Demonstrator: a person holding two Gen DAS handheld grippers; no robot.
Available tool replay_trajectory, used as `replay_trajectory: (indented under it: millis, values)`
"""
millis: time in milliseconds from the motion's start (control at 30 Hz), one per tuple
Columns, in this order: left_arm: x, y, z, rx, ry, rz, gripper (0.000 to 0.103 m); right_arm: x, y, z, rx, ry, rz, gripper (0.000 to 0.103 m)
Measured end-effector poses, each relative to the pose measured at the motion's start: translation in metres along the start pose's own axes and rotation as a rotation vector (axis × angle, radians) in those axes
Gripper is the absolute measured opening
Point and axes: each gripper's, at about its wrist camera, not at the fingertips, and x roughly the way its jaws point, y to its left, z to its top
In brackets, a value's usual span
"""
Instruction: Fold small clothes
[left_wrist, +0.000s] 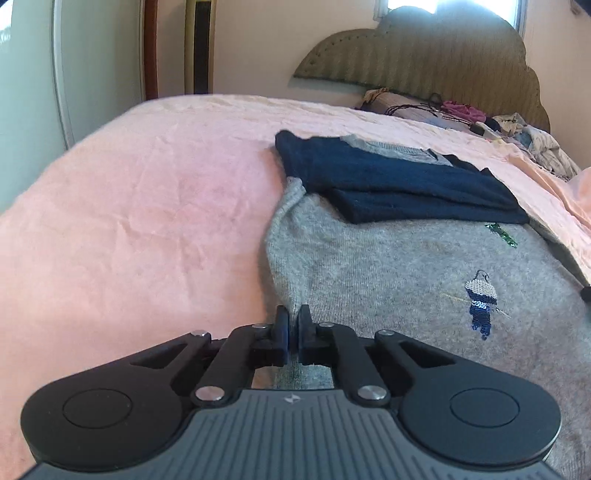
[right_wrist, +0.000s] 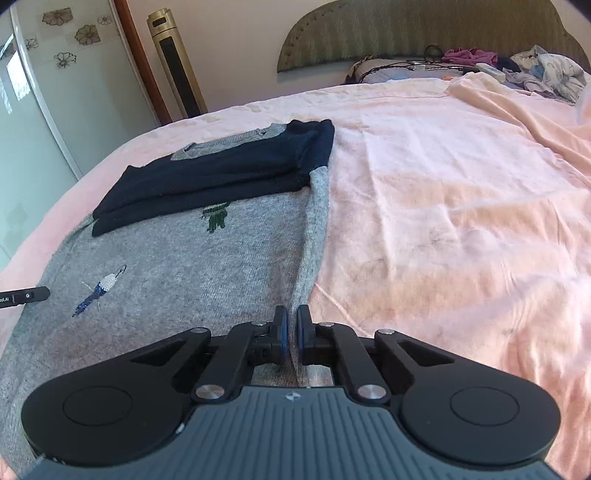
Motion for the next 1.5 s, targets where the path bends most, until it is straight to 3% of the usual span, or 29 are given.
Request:
replay_trajectory:
  millis: [100, 200, 267, 300, 333, 400, 500, 533, 567, 600, 700, 800, 900, 967, 1033, 1100, 1167, 1200, 1233, 1367, 1467, 1500]
  values:
    - [0.009, 0.007, -0.006, 0.02, 0.039, 0.013, 0.005, -0.007, -0.012, -0.004, 0.043, -0.014, -0.023, 0.006]
    - [0.001, 0.006, -0.013, 0.005, 0.018, -0.006, 0.011, -0.002, -0.021, -0.011, 0.082, -0.01, 0.001, 0.008]
    - [-0.013, 0.014, -0.019, -0.084, 0.048, -0.1, 0.024, -0.009, -0.029, -0.011, 0.17, 0.006, 0.065, 0.03]
    - [-0.019, 0.02, -0.025, -0.147, 0.069, -0.161, 0.046, -0.015, -0.032, -0.013, 0.203, 0.0, 0.116, 0.053]
    - [-0.025, 0.025, -0.033, -0.214, 0.081, -0.229, 0.066, -0.023, -0.033, -0.017, 0.22, -0.007, 0.15, 0.068]
    - [-0.036, 0.032, -0.049, -0.327, 0.084, -0.338, 0.07, -0.03, -0.039, -0.024, 0.28, 0.028, 0.216, 0.068]
    - [-0.04, 0.031, -0.062, -0.429, 0.103, -0.426, 0.065, -0.029, -0.042, -0.035, 0.341, 0.094, 0.299, 0.052]
    - [-0.038, 0.026, -0.062, -0.408, 0.113, -0.416, 0.028, -0.026, -0.041, -0.037, 0.342, 0.107, 0.315, 0.039]
    - [-0.033, 0.021, -0.061, -0.373, 0.154, -0.372, 0.003, -0.022, -0.039, -0.039, 0.337, 0.118, 0.322, 0.028]
    - [-0.032, 0.02, -0.06, -0.353, 0.155, -0.352, 0.005, -0.018, -0.038, -0.041, 0.33, 0.131, 0.313, 0.012]
    - [-0.047, 0.02, -0.053, -0.229, 0.13, -0.239, 0.005, -0.025, -0.038, -0.043, 0.301, 0.098, 0.294, 0.01]
    - [-0.046, 0.031, -0.055, -0.19, 0.144, -0.227, 0.005, -0.036, -0.052, -0.046, 0.294, 0.077, 0.245, 0.008]
    - [-0.051, 0.029, -0.059, -0.195, 0.15, -0.283, 0.007, -0.03, -0.057, -0.052, 0.333, 0.067, 0.273, 0.007]
    - [-0.056, 0.035, -0.068, -0.293, 0.197, -0.396, 0.015, -0.033, -0.056, -0.054, 0.38, 0.065, 0.292, 0.021]
    - [-0.063, 0.039, -0.085, -0.403, 0.214, -0.496, 0.047, -0.046, -0.055, -0.059, 0.387, 0.074, 0.36, 0.058]
    - [-0.072, 0.036, -0.098, -0.452, 0.185, -0.546, 0.057, -0.06, -0.048, -0.067, 0.366, 0.11, 0.404, 0.066]
    - [-0.076, 0.027, -0.103, -0.431, 0.159, -0.51, 0.051, -0.066, -0.038, -0.079, 0.35, 0.169, 0.434, 0.06]
    - [-0.074, 0.022, -0.103, -0.406, 0.172, -0.486, 0.018, -0.067, -0.032, -0.084, 0.329, 0.181, 0.424, 0.043]
    - [-0.069, 0.02, -0.1, -0.379, 0.208, -0.454, 0.007, -0.069, -0.026, -0.088, 0.298, 0.192, 0.395, 0.014]
    - [-0.087, 0.024, -0.088, -0.264, 0.186, -0.365, 0.007, -0.085, -0.027, -0.089, 0.225, 0.174, 0.326, 0.01]
    - [-0.085, 0.034, -0.096, -0.24, 0.195, -0.346, 0.007, -0.092, -0.048, -0.096, 0.26, 0.168, 0.291, 0.008]
    - [-0.087, 0.033, -0.099, -0.23, 0.181, -0.348, 0.008, -0.09, -0.053, -0.1, 0.291, 0.164, 0.317, 0.007]
